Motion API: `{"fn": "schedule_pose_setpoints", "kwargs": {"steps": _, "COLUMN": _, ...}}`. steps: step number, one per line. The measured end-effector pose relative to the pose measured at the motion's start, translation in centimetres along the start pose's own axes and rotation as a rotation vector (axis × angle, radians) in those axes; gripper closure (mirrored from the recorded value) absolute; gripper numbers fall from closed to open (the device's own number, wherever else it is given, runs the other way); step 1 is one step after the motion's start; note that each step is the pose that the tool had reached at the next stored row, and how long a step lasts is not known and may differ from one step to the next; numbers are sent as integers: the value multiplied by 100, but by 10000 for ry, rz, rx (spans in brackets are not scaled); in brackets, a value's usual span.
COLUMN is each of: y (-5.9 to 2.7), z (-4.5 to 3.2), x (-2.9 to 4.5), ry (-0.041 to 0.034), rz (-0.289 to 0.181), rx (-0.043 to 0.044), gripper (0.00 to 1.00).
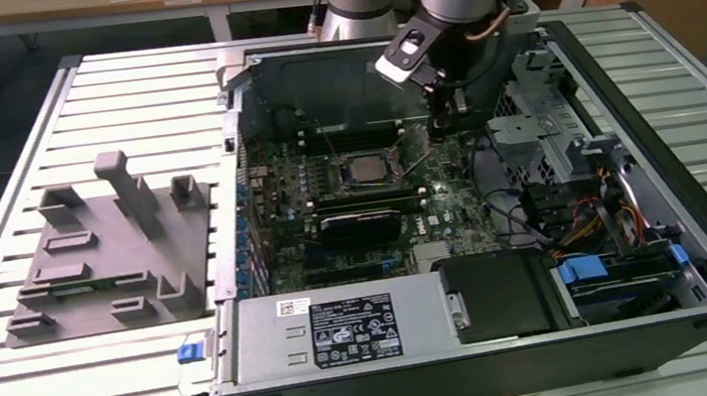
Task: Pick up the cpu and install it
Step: 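Close the cpu cover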
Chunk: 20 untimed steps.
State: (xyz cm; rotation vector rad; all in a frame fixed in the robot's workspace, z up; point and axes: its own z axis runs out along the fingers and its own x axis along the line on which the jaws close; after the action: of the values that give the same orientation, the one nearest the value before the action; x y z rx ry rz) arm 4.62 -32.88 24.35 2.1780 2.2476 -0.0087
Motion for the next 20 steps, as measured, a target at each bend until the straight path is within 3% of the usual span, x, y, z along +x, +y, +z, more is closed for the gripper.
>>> {"fn": "schedule_pose_setpoints", "kwargs": {"steps": 7, "y": -21, "z": 45, "x": 1, "ry": -1, "rz": -4, "rx": 5, "gripper": 89}}
{"fn": "schedule_pose_setpoints", "kwargs": {"steps": 20, "y": -183, "z": 46, "x": 7, "ry": 1, "rz": -3, "rx": 4, "gripper": 89}}
